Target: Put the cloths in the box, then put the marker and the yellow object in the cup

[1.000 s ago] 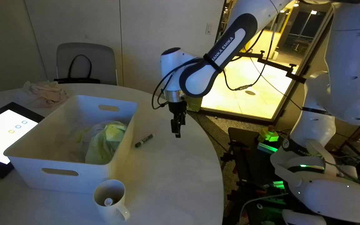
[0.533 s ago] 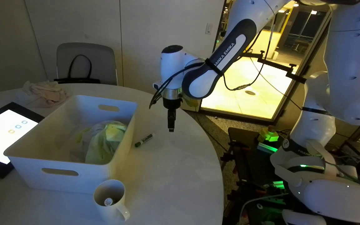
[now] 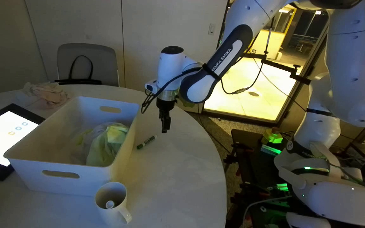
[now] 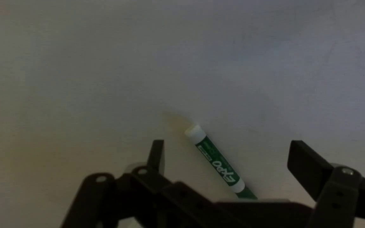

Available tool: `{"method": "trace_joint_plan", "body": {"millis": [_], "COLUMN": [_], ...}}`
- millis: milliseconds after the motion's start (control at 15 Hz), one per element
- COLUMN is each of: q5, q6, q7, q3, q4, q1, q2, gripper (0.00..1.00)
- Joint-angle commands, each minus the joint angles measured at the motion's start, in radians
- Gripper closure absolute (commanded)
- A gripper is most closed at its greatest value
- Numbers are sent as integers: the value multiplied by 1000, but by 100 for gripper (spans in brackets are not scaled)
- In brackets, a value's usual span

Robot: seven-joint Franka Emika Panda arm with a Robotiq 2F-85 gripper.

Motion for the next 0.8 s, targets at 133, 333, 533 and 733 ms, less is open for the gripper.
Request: {"method": "trace_joint_plan", "body": {"millis": [133,333,533,733], "q5": [21,14,16,20], "q6": [36,25,18,14], "q7": [-123,-162,-206,-243], "q3": [55,68,82,101], "q4": [78,113,146,174], "q1": [-44,-52,-65,-78], "q2": [79,110,139,167], "gripper": [0,0,0,0]}}
